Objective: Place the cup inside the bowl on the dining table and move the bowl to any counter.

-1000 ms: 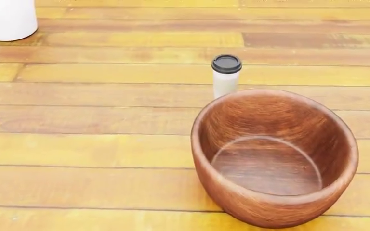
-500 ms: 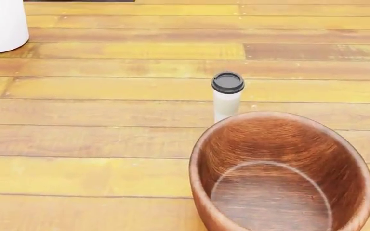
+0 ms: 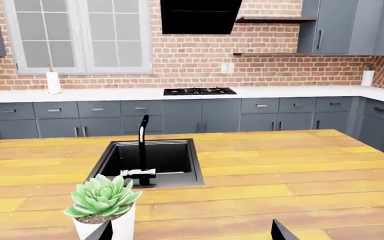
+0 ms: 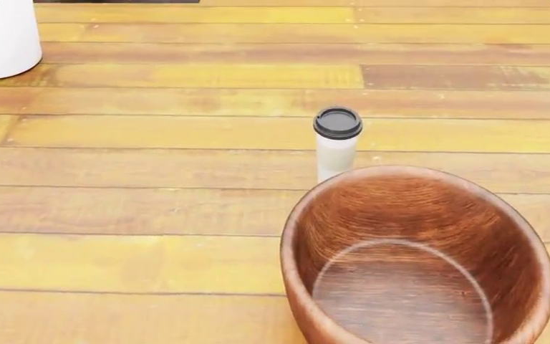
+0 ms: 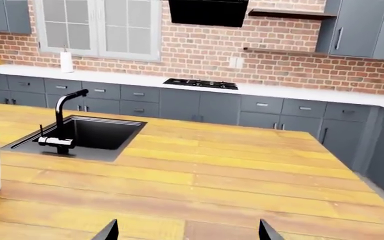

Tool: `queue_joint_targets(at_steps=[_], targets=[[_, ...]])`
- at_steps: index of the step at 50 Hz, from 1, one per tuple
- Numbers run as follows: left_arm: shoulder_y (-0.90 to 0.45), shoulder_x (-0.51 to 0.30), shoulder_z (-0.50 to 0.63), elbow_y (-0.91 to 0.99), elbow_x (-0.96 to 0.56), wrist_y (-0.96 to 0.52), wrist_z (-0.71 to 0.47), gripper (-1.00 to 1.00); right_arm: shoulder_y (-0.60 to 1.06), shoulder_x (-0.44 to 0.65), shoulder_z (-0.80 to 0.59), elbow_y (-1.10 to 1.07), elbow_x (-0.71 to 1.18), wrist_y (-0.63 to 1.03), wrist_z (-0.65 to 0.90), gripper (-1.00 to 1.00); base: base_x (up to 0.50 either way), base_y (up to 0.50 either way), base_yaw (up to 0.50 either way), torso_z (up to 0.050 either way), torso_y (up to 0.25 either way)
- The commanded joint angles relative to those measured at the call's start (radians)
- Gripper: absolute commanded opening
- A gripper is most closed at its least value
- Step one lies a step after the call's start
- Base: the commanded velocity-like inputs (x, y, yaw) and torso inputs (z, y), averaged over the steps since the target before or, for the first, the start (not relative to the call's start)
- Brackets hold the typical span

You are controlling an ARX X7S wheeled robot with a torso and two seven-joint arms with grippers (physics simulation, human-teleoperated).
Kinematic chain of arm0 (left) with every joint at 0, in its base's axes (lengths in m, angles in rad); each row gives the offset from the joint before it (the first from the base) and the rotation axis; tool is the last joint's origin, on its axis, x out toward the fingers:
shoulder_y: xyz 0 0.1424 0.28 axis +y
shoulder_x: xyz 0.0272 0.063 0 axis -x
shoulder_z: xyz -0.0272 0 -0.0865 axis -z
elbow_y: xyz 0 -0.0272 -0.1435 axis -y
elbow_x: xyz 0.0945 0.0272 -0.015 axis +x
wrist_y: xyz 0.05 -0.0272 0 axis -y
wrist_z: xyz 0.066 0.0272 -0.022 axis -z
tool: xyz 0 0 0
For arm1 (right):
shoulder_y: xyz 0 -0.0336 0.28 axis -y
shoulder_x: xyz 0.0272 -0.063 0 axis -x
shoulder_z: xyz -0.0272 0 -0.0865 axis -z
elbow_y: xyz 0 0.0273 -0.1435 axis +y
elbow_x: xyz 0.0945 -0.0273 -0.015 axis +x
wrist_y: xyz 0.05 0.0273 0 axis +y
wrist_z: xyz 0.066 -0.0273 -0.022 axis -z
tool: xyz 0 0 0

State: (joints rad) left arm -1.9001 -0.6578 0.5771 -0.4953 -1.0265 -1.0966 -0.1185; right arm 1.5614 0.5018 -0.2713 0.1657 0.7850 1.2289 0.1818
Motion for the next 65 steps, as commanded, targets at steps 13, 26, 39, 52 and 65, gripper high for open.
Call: queue_joint_targets(at_steps=[13,26,39,52,65], targets=[[0.027,-0.018,-0.046,0.052,-0.033,-0.002,-0.031,1.0,-0.099,-0.157,-0.107,0.056,0.022,-0.055,-0.096,1.0,0.0,0.0,0.0,0.0,0.0],[0.05,-0.023,-0.059,0.076,-0.043,0.015,-0.038,1.0,-0.072,-0.231,-0.206,0.3,-0.069,-0.162,-0.171,1.0,0.0,0.0,0.0,0.0,0.0],[0.048,-0.027,-0.038,0.097,-0.025,0.017,-0.033,1.0,-0.05,-0.257,-0.266,0.431,-0.108,-0.179,-0.216,1.0,0.0,0.0,0.0,0.0,0.0],[0.067,-0.04,-0.04,0.136,-0.041,0.019,-0.018,1.0,-0.014,-0.3,-0.298,0.55,-0.138,-0.219,-0.245,1.0,0.0,0.0,0.0,0.003,-0.046],[0.065,-0.049,-0.038,0.135,-0.037,0.022,-0.01,1.0,-0.012,-0.307,-0.313,0.566,-0.148,-0.233,-0.249,1.0,0.0,0.0,0.0,0.01,-0.157]])
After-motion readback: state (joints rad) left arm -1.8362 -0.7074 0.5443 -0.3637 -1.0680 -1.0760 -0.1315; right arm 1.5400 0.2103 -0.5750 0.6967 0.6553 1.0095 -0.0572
